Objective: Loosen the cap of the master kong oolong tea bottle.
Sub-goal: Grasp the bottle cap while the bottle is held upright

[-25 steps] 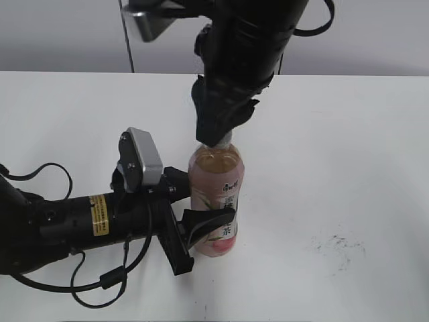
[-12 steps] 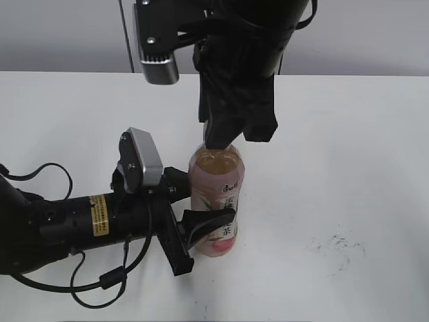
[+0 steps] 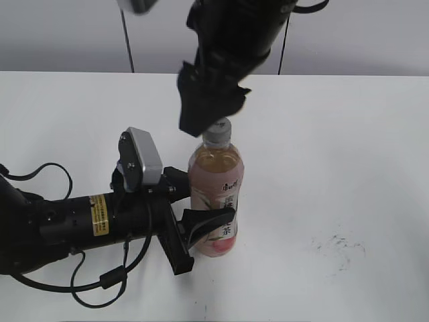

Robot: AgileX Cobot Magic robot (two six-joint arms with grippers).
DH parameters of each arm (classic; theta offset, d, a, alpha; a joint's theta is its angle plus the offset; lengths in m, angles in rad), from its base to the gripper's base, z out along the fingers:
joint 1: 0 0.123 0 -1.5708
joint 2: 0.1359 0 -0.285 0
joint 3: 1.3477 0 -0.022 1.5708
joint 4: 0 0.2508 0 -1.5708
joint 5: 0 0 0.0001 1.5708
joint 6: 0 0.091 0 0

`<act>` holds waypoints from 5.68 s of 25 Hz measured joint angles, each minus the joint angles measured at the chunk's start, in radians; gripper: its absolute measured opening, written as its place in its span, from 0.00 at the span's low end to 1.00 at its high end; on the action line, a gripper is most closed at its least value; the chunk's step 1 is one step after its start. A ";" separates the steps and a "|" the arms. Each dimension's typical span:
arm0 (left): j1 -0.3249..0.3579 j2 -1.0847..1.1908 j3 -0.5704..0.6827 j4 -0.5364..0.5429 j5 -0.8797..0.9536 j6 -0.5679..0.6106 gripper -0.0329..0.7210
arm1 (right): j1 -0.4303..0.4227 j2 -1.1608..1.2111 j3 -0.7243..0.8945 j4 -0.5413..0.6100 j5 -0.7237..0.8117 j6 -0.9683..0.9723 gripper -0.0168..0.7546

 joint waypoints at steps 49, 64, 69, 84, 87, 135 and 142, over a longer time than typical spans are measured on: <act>0.000 0.000 0.000 0.000 0.001 0.000 0.54 | 0.000 0.011 0.074 0.080 -0.068 -0.457 0.77; 0.000 0.000 0.000 0.000 0.001 0.000 0.54 | 0.000 -0.008 -0.103 -0.075 0.010 0.798 0.75; 0.000 0.000 0.000 0.000 0.001 0.000 0.54 | 0.000 0.016 -0.030 -0.073 0.015 0.841 0.72; 0.000 0.000 0.000 0.000 0.001 0.000 0.54 | 0.000 0.024 0.056 -0.066 0.018 0.467 0.38; 0.000 0.000 0.000 0.000 0.001 0.000 0.54 | 0.000 0.024 0.056 -0.058 0.018 0.046 0.38; 0.000 0.000 0.000 -0.001 0.001 0.000 0.54 | 0.000 0.023 0.054 -0.078 0.021 0.846 0.62; 0.000 0.000 -0.001 -0.001 0.001 0.000 0.54 | 0.000 0.022 0.077 -0.065 0.014 0.757 0.39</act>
